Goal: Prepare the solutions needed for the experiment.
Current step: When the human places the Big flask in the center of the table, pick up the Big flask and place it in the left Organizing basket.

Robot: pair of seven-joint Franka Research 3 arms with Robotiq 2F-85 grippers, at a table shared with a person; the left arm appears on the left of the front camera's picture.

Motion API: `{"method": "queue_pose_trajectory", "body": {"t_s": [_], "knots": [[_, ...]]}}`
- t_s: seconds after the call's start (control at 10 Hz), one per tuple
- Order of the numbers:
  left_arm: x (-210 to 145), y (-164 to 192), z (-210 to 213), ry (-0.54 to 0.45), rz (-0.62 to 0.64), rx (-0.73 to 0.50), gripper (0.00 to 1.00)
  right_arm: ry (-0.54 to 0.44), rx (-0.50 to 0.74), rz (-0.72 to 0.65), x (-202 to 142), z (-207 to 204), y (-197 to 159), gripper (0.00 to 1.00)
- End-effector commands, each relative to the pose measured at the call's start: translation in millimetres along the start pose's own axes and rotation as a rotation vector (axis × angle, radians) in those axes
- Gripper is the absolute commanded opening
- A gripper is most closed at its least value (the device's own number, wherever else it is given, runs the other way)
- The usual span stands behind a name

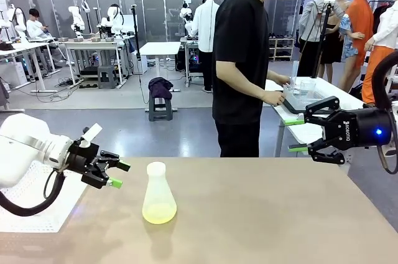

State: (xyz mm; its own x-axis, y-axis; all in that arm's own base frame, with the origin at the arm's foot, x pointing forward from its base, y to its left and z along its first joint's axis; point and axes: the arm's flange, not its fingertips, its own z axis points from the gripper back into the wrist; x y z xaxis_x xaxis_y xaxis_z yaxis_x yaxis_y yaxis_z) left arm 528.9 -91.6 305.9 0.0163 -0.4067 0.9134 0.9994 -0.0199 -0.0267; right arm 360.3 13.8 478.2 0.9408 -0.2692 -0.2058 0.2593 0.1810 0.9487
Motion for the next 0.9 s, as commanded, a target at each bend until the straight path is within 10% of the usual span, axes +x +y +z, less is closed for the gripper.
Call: {"method": "queue_pose_trajectory", "body": {"t_s": [0.0,0.8], "knots": [[18,-4,-4,-0.005,-0.019,-0.02,1.0,0.0,0.009,-0.023,-1,-1,3,0.58],[28,-9,-34,-0.072,0.006,-0.047,1.0,0.0,0.009,-0.023,-1,-1,3,0.58]]}}
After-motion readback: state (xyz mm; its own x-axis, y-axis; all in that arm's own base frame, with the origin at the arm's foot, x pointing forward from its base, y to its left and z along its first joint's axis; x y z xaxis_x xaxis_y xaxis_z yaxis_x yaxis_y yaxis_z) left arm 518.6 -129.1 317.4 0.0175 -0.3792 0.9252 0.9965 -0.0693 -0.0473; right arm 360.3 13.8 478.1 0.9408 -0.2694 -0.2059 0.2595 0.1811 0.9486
